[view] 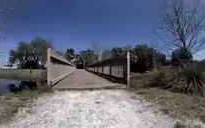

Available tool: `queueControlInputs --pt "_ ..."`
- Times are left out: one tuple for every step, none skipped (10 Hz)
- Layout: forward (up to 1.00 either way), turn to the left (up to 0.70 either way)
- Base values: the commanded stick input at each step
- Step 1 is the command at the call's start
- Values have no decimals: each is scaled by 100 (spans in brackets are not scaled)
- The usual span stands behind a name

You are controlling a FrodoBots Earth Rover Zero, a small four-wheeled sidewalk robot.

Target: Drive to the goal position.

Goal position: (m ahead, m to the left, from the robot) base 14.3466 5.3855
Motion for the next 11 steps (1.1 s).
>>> queueControlInputs --pt "50 0" --pt "50 0" --pt "50 0" --pt "50 0" --pt "50 0" --pt "50 0" --pt "50 0" --pt "50 0" --pt "50 0" --pt "50 0" --pt "50 0"
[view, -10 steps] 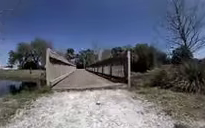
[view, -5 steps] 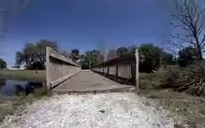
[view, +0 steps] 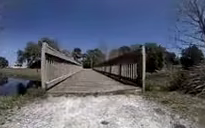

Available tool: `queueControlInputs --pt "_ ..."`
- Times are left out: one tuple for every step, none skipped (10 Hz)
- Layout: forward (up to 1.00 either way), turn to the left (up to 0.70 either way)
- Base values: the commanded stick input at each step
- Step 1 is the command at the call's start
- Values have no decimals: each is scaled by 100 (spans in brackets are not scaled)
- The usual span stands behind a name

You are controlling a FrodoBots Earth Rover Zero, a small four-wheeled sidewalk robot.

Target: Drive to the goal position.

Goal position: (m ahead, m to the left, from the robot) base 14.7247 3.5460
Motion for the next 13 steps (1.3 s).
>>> queueControlInputs --pt "50 0" --pt "50 0" --pt "50 0" --pt "50 0" --pt "50 0" --pt "50 0" --pt "50 0" --pt "50 0" --pt "50 0" --pt "50 35" --pt "50 50" --pt "50 50" --pt "50 41"
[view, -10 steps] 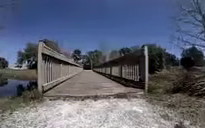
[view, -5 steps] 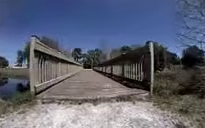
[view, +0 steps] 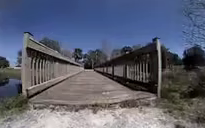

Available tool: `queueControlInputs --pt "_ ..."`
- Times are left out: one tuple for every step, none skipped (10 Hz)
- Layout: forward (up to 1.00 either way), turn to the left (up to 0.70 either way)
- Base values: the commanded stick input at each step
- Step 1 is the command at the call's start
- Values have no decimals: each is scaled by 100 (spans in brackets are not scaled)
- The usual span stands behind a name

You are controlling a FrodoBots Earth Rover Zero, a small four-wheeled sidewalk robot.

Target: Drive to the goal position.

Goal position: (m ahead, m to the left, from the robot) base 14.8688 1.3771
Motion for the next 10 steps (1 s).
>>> queueControlInputs --pt "50 0" --pt "50 0" --pt "50 0" --pt "50 0" --pt "50 0" --pt "50 0" --pt "50 0" --pt "50 0" --pt "50 0" --pt "50 0"
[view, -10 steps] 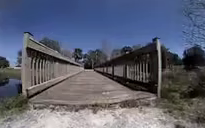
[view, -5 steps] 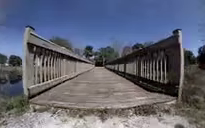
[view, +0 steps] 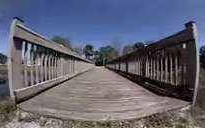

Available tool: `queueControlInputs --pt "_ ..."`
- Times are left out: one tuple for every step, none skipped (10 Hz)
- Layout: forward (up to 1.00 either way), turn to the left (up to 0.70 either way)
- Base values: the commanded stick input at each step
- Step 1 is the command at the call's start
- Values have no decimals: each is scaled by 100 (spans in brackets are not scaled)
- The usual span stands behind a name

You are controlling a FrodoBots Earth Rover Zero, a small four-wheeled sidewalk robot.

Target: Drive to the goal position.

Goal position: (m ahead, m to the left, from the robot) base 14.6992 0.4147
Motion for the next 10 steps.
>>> queueControlInputs --pt "50 0" --pt "50 0" --pt "50 0" --pt "50 0" --pt "50 0" --pt "50 0" --pt "50 0" --pt "50 0" --pt "50 0" --pt "50 0"
